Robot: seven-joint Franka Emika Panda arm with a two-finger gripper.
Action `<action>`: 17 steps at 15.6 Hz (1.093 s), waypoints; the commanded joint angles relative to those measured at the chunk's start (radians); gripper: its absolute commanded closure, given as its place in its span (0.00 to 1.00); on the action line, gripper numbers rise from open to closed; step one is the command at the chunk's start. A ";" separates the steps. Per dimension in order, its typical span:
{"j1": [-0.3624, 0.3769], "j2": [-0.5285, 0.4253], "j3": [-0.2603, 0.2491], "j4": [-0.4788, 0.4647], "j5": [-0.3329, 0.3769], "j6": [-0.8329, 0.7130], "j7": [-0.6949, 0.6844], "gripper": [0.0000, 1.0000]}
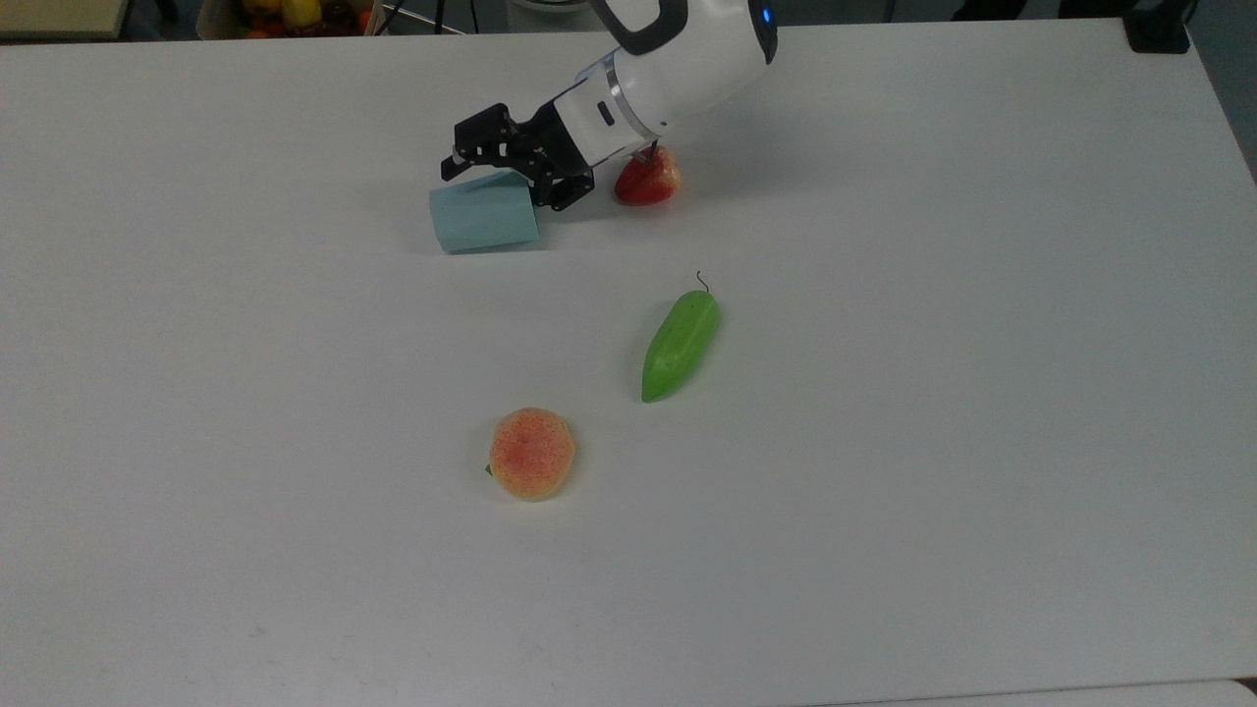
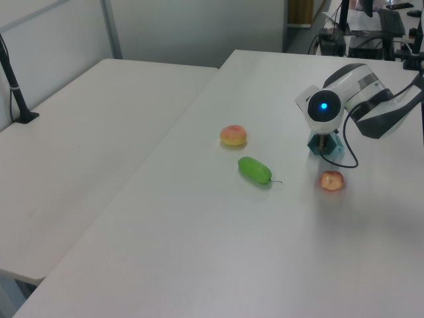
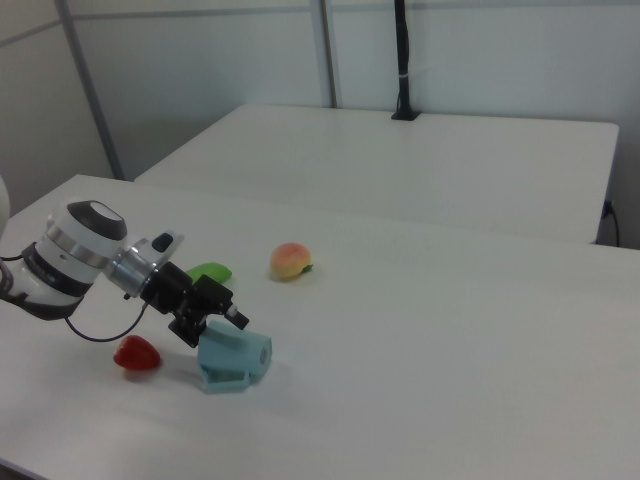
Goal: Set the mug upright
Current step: 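Close the gripper on the mug's rim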
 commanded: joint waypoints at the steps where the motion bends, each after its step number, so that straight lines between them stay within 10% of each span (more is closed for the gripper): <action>1: -0.005 -0.009 -0.032 -0.027 -0.030 0.052 0.023 0.16; 6: -0.005 -0.012 -0.037 -0.027 -0.022 0.058 0.023 1.00; 13: -0.005 -0.038 -0.037 0.003 0.071 0.058 0.000 1.00; 17: -0.012 -0.052 -0.037 0.092 0.304 0.052 -0.124 1.00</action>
